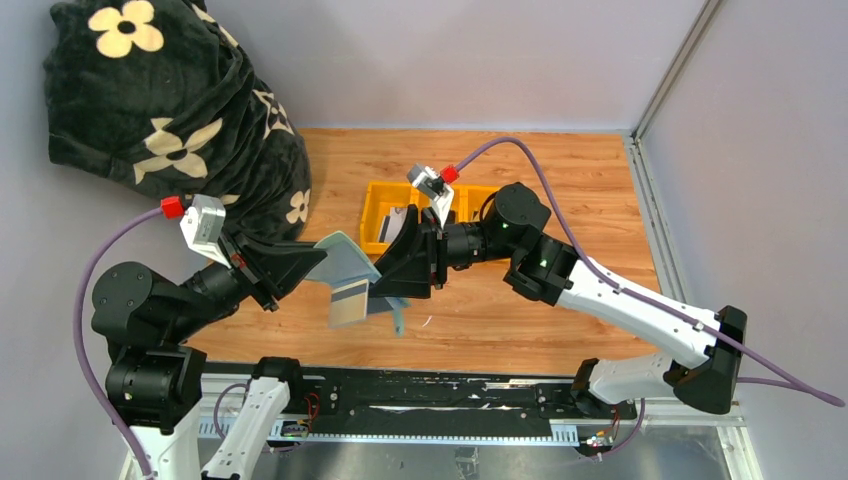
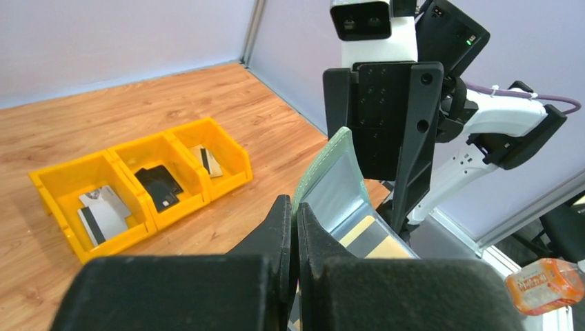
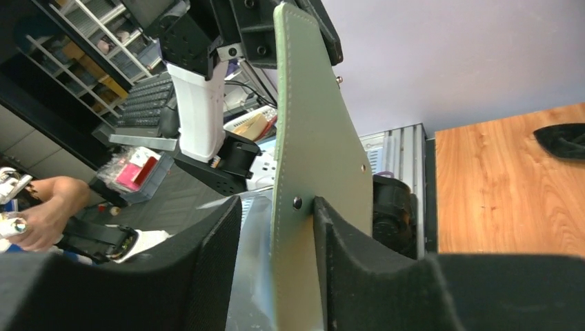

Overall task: Take the credit cards out of the card holder
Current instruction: Remove the credit card from the card holder.

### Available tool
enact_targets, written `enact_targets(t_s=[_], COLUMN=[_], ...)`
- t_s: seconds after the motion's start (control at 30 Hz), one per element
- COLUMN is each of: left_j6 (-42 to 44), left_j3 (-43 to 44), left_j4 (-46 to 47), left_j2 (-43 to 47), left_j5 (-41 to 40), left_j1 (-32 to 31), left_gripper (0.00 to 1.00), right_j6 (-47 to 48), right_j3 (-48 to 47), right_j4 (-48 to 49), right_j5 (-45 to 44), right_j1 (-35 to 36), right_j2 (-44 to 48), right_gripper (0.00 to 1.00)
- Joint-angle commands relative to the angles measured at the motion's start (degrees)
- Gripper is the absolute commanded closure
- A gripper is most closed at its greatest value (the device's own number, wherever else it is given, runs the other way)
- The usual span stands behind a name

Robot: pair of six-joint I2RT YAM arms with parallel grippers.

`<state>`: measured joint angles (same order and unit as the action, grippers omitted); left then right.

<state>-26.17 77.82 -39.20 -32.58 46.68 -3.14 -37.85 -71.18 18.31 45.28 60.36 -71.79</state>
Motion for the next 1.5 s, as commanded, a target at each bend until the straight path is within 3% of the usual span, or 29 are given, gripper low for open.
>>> enact_targets(t_s=[0.0, 0.13, 0.27, 0.37, 0.6, 0.73, 0.83, 0.87, 0.9, 1.0, 1.07, 1.33, 1.47], left_j6=[-2.53, -6.99, -9.21, -9.69, -13.21, -13.25, -8.58, -6.28, -3.24, 6.43, 11.72, 25.56, 32.68], left_j3=[1.57, 0.91, 0.67, 0.33, -2.56, -3.64, -4.01, -4.2, -4.34, -4.21, -3.41, -4.64, -7.3], left_j4=[1.93, 5.08, 6.31, 6.67, 10.16, 10.29, 7.66, 6.93, 5.68, 0.62, -2.05, -3.74, -3.95], left_j2=[-1.8, -2.17, -2.67, -2.48, -1.44, -0.88, 0.03, 0.58, 1.16, 2.76, 3.53, 9.1, 11.37], left_j5=[-1.31, 1.66, 4.51, 5.09, 6.55, 7.31, 7.2, 7.12, 7.05, 7.26, 6.82, 5.37, -2.04], left_j1=[0.04, 0.06, 0.05, 0.06, 0.06, 0.06, 0.06, 0.06, 0.06, 0.06, 0.06, 0.04, 0.13], left_gripper=[1.0, 1.0, 1.0, 1.0, 1.0, 1.0, 0.99, 0.93, 0.85, 0.48, 0.36, 0.34, 0.48], right_j6=[2.24, 4.93, 5.79, 6.04, 4.99, 1.05, -2.96, -4.03, -5.21, -6.43, -6.82, -7.55, -7.07], right_j3=[-3.14, -5.98, -6.89, -7.34, -7.56, -7.41, -6.84, -6.71, -6.89, -9.35, -10.12, -14.22, -15.74], right_j4=[-4.9, -11.02, -12.77, -13.19, -11.19, -10.08, -10.88, -10.73, -11.48, -17.03, -21.06, -25.2, -25.82], right_j5=[0.31, -1.83, -4.71, -6.84, -11.04, -16.58, -22.99, -24.1, -24.92, -25.93, -26.86, -24.26, -21.99], right_j1=[0.55, 0.82, 0.81, 0.86, 3.26, 3.63, 3.45, 3.41, 3.25, 2.12, 1.36, 1.17, 1.24], right_j2=[0.71, -0.88, -1.13, -0.89, -2.9, -4.21, -3.54, -3.35, -3.2, -3.35, -3.17, -5.28, -6.03], right_gripper=[0.62, 0.85, 0.94, 0.93, 0.79, 0.86, 0.97, 1.0, 1.0, 1.0, 1.0, 1.0, 1.0])
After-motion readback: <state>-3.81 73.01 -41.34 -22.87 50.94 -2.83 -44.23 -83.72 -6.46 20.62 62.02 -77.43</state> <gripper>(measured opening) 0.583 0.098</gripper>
